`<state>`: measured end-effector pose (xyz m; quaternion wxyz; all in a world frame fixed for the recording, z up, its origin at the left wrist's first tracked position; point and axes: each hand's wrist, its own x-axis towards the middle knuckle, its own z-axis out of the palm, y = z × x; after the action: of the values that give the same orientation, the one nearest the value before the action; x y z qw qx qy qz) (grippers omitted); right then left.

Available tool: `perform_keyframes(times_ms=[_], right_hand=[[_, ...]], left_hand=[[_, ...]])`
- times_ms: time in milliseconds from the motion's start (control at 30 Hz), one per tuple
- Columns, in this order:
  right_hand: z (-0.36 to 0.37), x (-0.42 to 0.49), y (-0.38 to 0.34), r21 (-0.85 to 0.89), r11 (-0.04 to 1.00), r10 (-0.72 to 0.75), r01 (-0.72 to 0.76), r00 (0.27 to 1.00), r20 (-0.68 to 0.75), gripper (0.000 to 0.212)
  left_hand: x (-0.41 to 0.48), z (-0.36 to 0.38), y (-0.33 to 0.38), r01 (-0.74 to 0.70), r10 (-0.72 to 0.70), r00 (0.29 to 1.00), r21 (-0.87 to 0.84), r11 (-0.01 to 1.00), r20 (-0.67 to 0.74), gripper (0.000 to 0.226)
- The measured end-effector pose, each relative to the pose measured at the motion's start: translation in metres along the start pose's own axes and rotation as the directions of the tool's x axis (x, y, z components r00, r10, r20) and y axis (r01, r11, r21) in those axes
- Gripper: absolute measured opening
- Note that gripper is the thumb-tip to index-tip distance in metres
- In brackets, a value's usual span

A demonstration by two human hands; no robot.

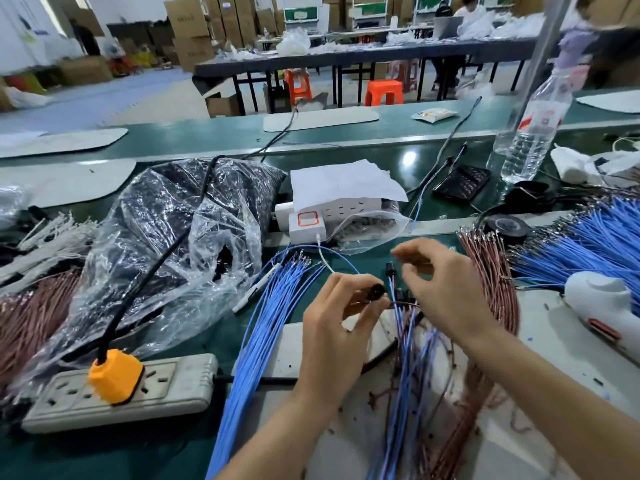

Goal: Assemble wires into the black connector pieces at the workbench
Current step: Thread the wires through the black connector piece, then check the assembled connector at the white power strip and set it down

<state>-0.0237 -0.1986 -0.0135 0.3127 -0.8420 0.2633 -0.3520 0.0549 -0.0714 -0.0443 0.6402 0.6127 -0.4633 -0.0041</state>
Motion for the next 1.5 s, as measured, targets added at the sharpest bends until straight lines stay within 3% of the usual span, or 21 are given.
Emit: perform_keyframes(times_ms=[100, 167, 300, 400, 500, 600, 667, 733, 800, 867, 933, 1000, 1233, 1367, 1500], right_hand=[[0.015, 0.050, -0.005, -0.156, 0.981, -0.098, 0.115, 0.989, 0.114, 0.025], [0.031, 0.083, -0.003, -0.320, 0.939, -0.046, 0.129, 0.966, 0.255, 0.028], [0.059, 0.109, 0.007, -0.708, 0.684, 0.152, 0.177, 0.915, 0.375, 0.029], [0.067, 0.108, 0.013, -0.797, 0.560, 0.152, 0.228, 0.917, 0.369, 0.031], [0.069, 0.107, 0.020, -0.818, 0.506, 0.081, 0.275, 0.928, 0.363, 0.029], [0.065, 0.097, 0.021, -0.765, 0.555, -0.088, 0.328, 0.937, 0.338, 0.031], [0.058, 0.085, 0.017, -0.671, 0.670, -0.211, 0.319, 0.948, 0.240, 0.022], [0.043, 0.071, 0.010, -0.426, 0.882, -0.186, 0.202, 0.979, 0.081, 0.007], [0.022, 0.053, 0.006, -0.126, 0.992, -0.027, 0.029, 1.000, 0.012, 0.010], [0.001, 0.028, 0.007, 0.142, 0.982, 0.123, -0.125, 0.992, 0.027, 0.015], [-0.015, 0.001, 0.006, 0.380, 0.895, 0.222, -0.232, 0.972, 0.071, 0.015], [-0.024, -0.024, 0.006, 0.504, 0.819, 0.252, -0.275, 0.961, 0.115, 0.017], [-0.033, -0.050, -0.003, 0.548, 0.835, 0.049, -0.054, 0.998, 0.024, 0.024], [-0.029, -0.053, 0.000, 0.464, 0.884, 0.020, -0.057, 0.996, 0.084, 0.027], [-0.029, -0.054, 0.003, 0.400, 0.916, -0.012, -0.011, 0.999, 0.053, 0.028]], left_hand=[[0.000, 0.000, -0.002, -0.028, 0.028, 1.000, 0.030, 0.999, -0.005, 0.018], [0.000, -0.001, -0.002, -0.034, 0.034, 0.999, 0.032, 0.999, -0.007, 0.020], [0.000, -0.002, -0.003, -0.007, 0.007, 1.000, 0.021, 1.000, 0.004, 0.020], [0.000, -0.002, -0.004, -0.015, 0.014, 1.000, 0.023, 1.000, 0.007, 0.018], [0.000, -0.002, -0.005, -0.010, 0.010, 1.000, 0.006, 1.000, 0.001, 0.015], [-0.001, -0.001, -0.005, -0.004, 0.003, 1.000, 0.014, 1.000, 0.006, 0.015], [-0.001, -0.001, -0.006, 0.022, -0.022, 0.999, -0.005, 1.000, 0.023, 0.015], [-0.001, -0.001, -0.007, 0.051, -0.048, 0.997, -0.045, 0.998, 0.055, 0.016], [-0.002, -0.001, -0.008, 0.056, -0.052, 0.996, -0.060, 0.997, 0.079, 0.020], [-0.003, 0.001, -0.007, 0.053, -0.047, 0.994, -0.062, 0.997, 0.099, 0.023], [-0.004, 0.003, -0.006, 0.060, -0.054, 0.992, -0.055, 0.997, 0.116, 0.025], [-0.005, 0.005, -0.005, 0.061, -0.057, 0.990, -0.026, 0.998, 0.132, 0.024], [-0.007, 0.006, -0.005, 0.025, -0.039, 0.977, 0.070, 0.997, 0.209, 0.025], [-0.006, 0.007, -0.005, 0.008, -0.029, 0.975, 0.098, 0.995, 0.218, 0.026], [-0.006, 0.006, -0.005, 0.021, -0.044, 0.972, 0.099, 0.995, 0.232, 0.025]])
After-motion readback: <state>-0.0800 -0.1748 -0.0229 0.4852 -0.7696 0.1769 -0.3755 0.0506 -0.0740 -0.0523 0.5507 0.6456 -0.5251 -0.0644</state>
